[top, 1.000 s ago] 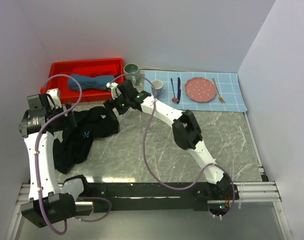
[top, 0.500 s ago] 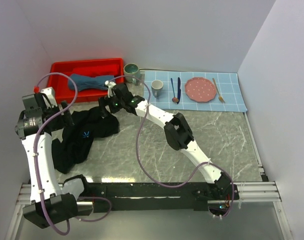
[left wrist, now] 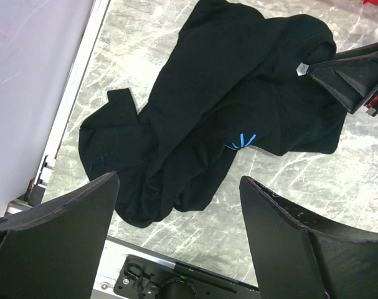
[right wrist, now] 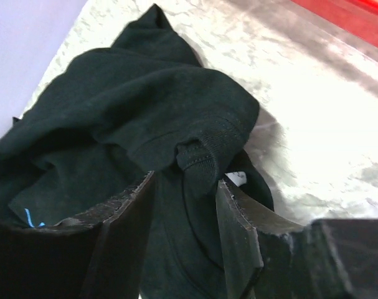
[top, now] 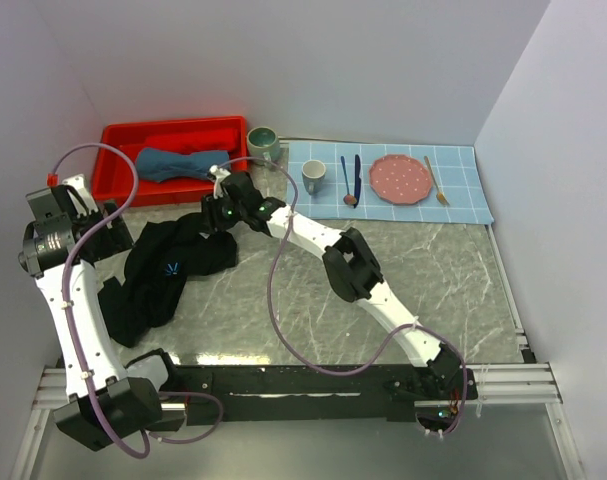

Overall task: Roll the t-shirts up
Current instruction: Move the T-shirt to the center of the board.

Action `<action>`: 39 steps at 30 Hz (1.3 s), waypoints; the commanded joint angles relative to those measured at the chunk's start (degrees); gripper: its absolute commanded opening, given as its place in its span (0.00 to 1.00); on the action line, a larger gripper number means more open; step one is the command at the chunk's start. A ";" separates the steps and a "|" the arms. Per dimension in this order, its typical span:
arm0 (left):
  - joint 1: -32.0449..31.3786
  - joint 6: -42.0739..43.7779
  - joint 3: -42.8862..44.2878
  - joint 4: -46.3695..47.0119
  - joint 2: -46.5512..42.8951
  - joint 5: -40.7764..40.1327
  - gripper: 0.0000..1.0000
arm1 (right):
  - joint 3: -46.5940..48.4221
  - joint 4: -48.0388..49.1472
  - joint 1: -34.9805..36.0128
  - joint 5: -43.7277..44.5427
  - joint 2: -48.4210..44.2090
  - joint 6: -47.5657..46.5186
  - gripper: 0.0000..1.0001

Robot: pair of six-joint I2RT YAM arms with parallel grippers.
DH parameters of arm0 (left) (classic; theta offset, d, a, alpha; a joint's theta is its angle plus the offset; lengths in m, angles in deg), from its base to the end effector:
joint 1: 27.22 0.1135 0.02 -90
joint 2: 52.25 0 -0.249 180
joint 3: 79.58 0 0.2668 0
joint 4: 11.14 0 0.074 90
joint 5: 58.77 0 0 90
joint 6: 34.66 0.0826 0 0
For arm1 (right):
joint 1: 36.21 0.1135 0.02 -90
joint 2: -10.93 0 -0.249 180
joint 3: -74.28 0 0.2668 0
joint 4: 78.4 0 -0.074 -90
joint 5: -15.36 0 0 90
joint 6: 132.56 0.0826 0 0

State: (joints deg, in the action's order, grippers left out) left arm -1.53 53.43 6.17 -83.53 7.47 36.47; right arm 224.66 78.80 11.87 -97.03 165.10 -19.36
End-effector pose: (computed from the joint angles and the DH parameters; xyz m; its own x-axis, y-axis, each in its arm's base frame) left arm 0.2214 0.0981 0.3325 -0.6393 -0.3444 -0.6875 -0.3964 0.9137 -0.0891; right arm 0.4074 0.5008 0.1370 -0.6355 -0.1626 -0.7548 -0.7237 0.4660 0.5090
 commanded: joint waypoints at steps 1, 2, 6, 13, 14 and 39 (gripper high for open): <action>0.67 1.12 0.11 1.04 -0.40 0.74 0.84 | 3.68 3.65 0.70 -0.37 2.45 2.63 0.56; 0.85 1.30 0.20 0.95 -0.22 0.83 0.84 | 3.94 3.65 0.70 1.28 2.45 3.25 0.61; 1.20 1.21 1.34 0.60 0.30 0.74 0.84 | 4.82 3.21 0.79 2.96 3.42 5.36 0.38; 1.73 3.12 3.18 0.51 1.89 1.27 0.84 | 5.88 1.37 0.53 4.47 3.16 5.82 0.00; 1.82 3.84 3.19 0.42 2.06 1.97 0.84 | 5.88 0.76 0.27 4.38 2.37 5.02 0.00; -2.05 21.25 -3.67 5.52 15.06 23.24 0.82 | -85.27 -28.94 -20.65 9.05 -89.91 -15.36 0.00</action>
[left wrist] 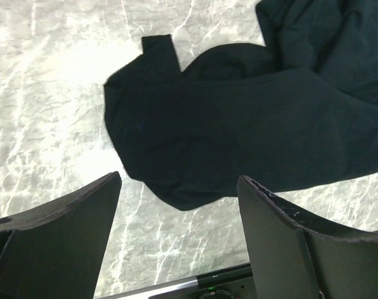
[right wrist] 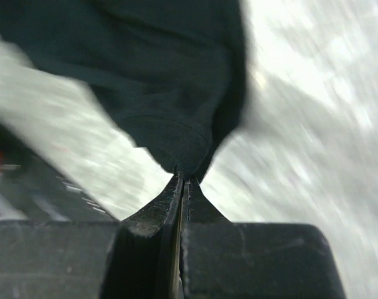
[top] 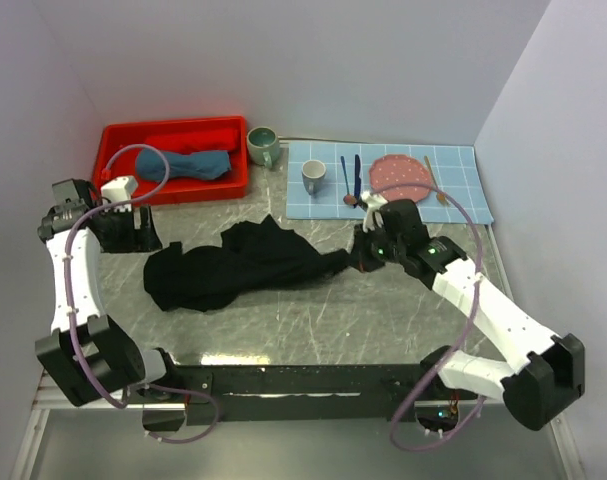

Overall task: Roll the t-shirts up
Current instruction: Move the T-shirt to the center of the board.

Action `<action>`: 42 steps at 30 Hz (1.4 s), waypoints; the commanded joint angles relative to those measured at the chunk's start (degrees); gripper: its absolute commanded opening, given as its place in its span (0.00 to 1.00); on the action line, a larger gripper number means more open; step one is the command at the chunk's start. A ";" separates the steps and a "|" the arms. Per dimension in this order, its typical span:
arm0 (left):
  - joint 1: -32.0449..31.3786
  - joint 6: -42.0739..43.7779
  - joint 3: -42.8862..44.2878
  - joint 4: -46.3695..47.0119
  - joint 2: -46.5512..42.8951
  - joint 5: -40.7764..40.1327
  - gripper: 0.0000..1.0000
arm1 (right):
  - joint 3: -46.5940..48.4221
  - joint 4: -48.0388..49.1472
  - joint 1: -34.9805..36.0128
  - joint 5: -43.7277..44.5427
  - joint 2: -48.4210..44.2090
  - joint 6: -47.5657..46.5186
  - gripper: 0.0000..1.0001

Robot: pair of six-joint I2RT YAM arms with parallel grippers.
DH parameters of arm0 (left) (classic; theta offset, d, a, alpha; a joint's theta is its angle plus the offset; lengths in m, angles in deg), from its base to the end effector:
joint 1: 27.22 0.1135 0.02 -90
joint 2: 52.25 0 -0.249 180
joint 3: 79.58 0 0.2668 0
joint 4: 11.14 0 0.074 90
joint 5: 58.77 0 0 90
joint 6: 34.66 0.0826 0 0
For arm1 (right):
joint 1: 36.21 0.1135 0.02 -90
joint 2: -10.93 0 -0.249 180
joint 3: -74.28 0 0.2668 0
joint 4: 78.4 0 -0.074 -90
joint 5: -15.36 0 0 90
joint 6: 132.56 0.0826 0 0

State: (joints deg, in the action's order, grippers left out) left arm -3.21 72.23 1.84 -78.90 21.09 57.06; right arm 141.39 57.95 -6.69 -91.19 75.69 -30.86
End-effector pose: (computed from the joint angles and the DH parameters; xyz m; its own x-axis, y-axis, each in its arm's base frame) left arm 0.2774 0.0842 0.2615 -0.8025 -0.0712 -0.5923 0.0709 0.9744 -0.2132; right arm 0.2455 0.1661 0.2486 -0.6959 -0.1707 -0.6975 -0.5284 0.7795 0.3364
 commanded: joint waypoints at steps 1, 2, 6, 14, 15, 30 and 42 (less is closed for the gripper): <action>-0.80 2.36 2.40 0.36 3.46 2.83 0.82 | -1.12 -9.24 -2.10 1.89 -0.24 -4.32 0.00; -0.98 2.19 3.55 0.10 4.61 3.00 0.82 | -0.50 -11.60 -2.01 -1.08 1.50 -5.28 0.00; -2.47 1.31 10.66 -2.71 11.89 2.57 0.81 | 3.79 -13.64 -2.27 -6.91 6.25 -7.65 0.62; -5.02 -2.99 15.34 -3.25 18.41 0.89 0.85 | 18.12 0.40 -4.73 -5.07 25.28 -8.55 0.68; -5.20 -3.78 14.81 -2.90 18.85 1.24 0.84 | 21.10 1.72 -4.91 -5.15 27.69 -7.93 0.67; -34.28 -18.80 35.45 13.70 43.44 3.38 0.79 | 36.69 3.67 -5.44 -5.86 44.68 -2.30 0.65; -40.71 -21.02 40.57 12.84 56.38 -0.17 0.66 | 27.19 5.61 -7.81 -3.04 35.88 -2.74 0.67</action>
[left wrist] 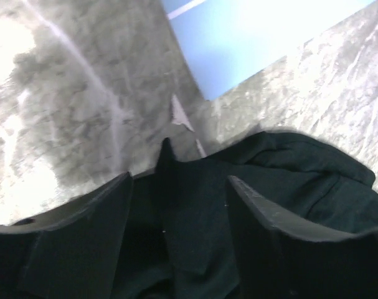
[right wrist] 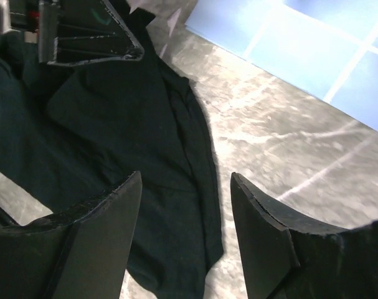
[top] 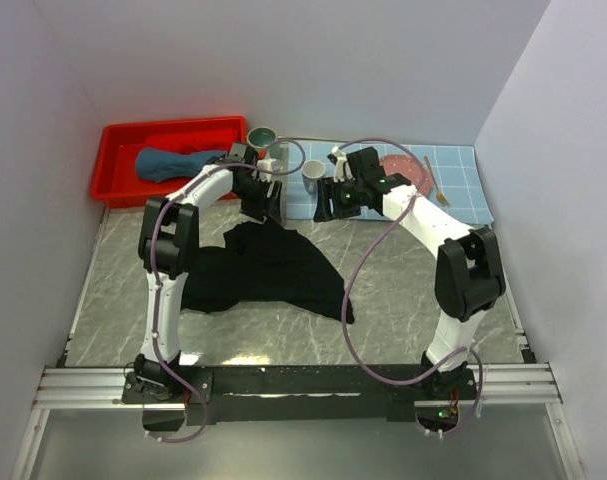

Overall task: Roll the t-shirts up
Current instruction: Move the T-shirt to the center of the board, then flatten out the T-shirt at the center of the board.

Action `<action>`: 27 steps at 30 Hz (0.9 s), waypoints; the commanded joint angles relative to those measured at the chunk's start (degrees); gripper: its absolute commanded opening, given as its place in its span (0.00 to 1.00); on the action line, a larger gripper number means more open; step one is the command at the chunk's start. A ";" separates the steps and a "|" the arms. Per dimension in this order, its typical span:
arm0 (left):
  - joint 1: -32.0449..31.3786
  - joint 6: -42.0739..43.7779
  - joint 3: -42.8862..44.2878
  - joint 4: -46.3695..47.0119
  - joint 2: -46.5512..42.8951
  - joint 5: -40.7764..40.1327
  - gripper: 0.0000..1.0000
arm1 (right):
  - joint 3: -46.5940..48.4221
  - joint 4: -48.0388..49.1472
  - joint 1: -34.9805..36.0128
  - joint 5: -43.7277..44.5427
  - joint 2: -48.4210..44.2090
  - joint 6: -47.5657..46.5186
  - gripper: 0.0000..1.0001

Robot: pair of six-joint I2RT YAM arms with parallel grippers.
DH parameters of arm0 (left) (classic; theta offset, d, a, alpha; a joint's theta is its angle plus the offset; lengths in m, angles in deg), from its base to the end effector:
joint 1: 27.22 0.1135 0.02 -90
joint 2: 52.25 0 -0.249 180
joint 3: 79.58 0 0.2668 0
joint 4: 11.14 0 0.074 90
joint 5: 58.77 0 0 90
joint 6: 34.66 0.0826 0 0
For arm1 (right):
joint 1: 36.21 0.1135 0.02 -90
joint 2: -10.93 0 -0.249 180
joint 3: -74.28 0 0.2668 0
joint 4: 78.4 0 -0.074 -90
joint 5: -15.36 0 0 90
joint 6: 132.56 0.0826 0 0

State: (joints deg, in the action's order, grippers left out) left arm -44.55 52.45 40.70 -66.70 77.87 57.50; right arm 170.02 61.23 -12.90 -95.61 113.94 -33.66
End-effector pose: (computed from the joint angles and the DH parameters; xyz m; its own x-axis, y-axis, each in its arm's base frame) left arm 0.4712 -0.1853 0.1237 -0.8892 0.2301 -0.3955 0.3987 0.8138 -0.4229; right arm 0.3947 0.2023 0.2107 -0.7619 -0.1710 -0.6248 -0.4788 0.7982 0.3655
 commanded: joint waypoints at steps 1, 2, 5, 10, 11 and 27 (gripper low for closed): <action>0.54 -1.06 1.53 0.64 -0.14 -0.08 0.60 | -1.44 2.33 -2.12 1.37 -2.19 0.06 0.67; 0.53 -0.89 1.52 0.64 -0.22 0.54 0.55 | -1.27 2.41 -2.30 1.46 -1.93 -0.03 0.67; 0.18 -0.36 2.66 0.73 -1.36 0.99 0.45 | -0.74 2.68 -3.09 1.81 -1.05 -0.29 0.67; 0.45 1.40 4.16 -0.06 -5.84 2.74 0.04 | -0.04 3.12 -3.54 1.11 0.97 -0.29 0.67; 0.53 1.31 3.81 -0.15 -6.37 3.96 0.01 | 0.05 3.38 -3.62 0.85 1.32 -0.03 0.67; 3.00 13.17 -1.72 -10.25 -29.57 15.23 0.01 | 0.05 6.90 -5.91 -22.35 3.09 -0.91 0.68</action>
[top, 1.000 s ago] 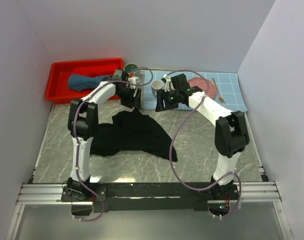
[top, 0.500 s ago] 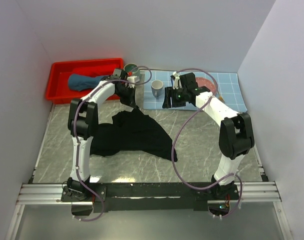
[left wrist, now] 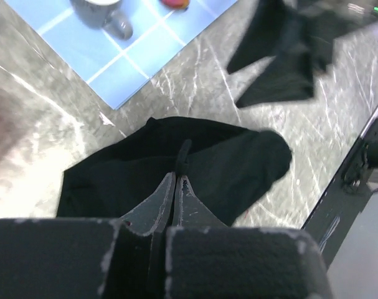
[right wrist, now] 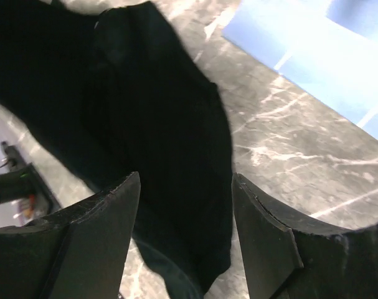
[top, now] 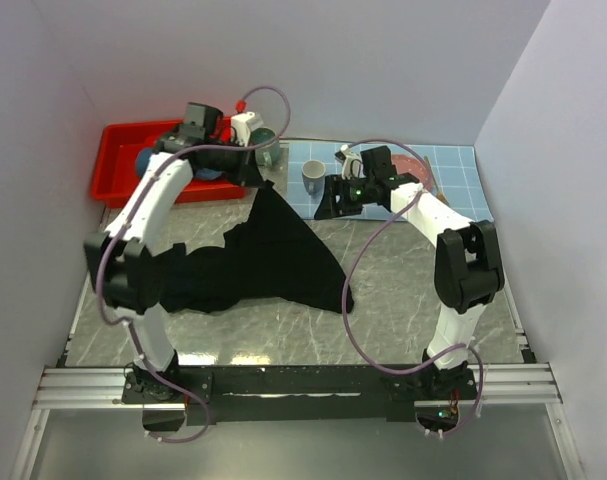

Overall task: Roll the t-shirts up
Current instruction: Flatten out the T-shirt at the center of the board.

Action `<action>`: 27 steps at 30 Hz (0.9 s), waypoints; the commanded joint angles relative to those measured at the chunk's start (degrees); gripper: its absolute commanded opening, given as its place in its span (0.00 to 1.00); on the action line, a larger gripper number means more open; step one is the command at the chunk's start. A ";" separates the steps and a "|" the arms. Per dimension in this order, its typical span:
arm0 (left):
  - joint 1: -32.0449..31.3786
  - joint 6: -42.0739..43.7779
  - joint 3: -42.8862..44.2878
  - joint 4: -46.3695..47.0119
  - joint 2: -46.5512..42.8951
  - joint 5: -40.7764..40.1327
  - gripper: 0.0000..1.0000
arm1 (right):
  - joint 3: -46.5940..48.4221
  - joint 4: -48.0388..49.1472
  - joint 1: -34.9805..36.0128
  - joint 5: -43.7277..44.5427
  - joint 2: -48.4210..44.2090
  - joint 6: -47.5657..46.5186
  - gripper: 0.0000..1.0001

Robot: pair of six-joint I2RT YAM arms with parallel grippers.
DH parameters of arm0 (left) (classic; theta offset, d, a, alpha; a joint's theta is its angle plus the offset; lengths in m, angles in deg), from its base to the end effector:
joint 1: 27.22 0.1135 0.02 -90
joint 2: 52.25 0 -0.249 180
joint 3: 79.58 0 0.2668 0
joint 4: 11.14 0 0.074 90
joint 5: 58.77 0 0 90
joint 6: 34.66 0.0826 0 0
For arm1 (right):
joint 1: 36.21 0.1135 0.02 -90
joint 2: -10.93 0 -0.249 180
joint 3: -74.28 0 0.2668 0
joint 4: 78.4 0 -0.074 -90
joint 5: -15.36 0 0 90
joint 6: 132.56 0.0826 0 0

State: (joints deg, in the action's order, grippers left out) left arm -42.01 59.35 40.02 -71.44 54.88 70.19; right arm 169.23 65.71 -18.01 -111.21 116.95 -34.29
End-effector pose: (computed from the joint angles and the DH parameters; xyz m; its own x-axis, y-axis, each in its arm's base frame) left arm 0.4186 -0.1642 0.3066 -0.6724 0.2338 -0.7023 0.6553 0.6293 -0.4179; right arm 0.4086 0.1862 0.1990 -0.7787 -0.1344 -0.6128 -0.5306 0.6622 0.5291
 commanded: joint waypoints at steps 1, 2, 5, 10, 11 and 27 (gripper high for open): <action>0.46 6.45 -1.49 -6.03 -7.28 2.18 0.01 | 0.93 2.42 -0.79 -7.36 -0.11 -0.54 0.68; 0.46 6.45 -3.32 -6.30 -8.94 1.30 0.01 | 1.02 2.33 -0.88 -8.15 -0.37 -0.97 0.69; 0.46 4.96 -7.79 -5.17 -11.76 1.12 0.02 | 0.58 3.64 -0.79 -12.37 -2.56 -0.28 0.69; -0.85 3.55 -11.24 -2.00 -13.35 1.65 0.02 | -1.79 7.42 -0.01 -19.14 -7.05 1.92 0.69; -1.03 3.46 -11.33 -1.91 -13.35 1.38 0.02 | -1.71 7.43 0.69 -19.58 -7.40 1.57 0.69; -1.56 -1.28 -11.07 0.46 -13.09 -2.49 0.01 | 5.84 9.27 13.88 -12.30 -3.63 -2.29 0.65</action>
State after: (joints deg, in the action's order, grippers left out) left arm -43.43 60.32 27.96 -74.02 42.88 68.23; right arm 170.28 71.78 -5.77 -127.23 112.58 -36.30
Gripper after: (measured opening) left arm 0.021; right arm 0.678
